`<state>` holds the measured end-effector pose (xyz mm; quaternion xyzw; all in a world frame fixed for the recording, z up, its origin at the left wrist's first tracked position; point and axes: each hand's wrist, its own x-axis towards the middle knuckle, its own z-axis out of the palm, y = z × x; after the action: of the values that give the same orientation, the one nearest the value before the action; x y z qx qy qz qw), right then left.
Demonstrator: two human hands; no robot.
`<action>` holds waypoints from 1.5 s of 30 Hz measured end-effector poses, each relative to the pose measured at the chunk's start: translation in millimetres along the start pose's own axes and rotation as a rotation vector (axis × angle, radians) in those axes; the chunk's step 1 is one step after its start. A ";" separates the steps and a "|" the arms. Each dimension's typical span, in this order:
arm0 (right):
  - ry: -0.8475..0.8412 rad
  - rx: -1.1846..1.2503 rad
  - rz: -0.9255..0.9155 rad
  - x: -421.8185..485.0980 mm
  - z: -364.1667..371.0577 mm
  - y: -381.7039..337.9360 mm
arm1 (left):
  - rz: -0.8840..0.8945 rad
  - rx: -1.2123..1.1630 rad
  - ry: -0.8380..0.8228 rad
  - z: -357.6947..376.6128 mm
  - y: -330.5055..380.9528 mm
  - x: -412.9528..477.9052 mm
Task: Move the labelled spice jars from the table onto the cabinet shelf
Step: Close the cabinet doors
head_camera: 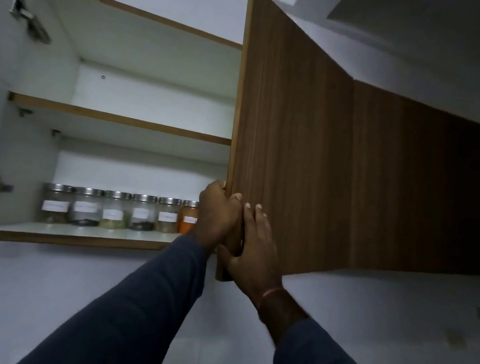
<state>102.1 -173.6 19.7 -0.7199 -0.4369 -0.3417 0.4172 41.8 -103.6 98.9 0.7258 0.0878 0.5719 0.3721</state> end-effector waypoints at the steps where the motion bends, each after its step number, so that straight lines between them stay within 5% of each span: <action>1: -0.012 -0.041 -0.004 8.2 10.0 -0.7 | -0.014 0.006 -0.004 -1.7 -10.3 10.4; 9: -0.199 -0.316 -0.158 50.7 56.7 43.3 | -0.114 0.038 -0.062 1.9 -84.0 76.1; 23: -0.133 -0.396 -0.195 68.1 101.3 65.1 | -0.096 0.015 -0.111 8.1 -118.5 101.5; 27: -0.185 -0.443 -0.185 69.1 96.1 58.2 | -0.024 0.419 -0.109 6.3 -116.7 90.1; 33: -0.352 -0.460 -0.113 76.1 74.4 37.7 | 0.285 1.043 -0.405 -33.1 -107.5 44.2; 45: -0.367 -0.017 -0.428 19.3 102.1 -191.7 | 0.275 1.580 -0.206 -265.2 -34.8 -12.8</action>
<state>-52.8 -23.4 51.4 -0.6646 -0.6443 -0.2897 0.2436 -189.6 30.5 85.1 0.8277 0.3413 0.3119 -0.3181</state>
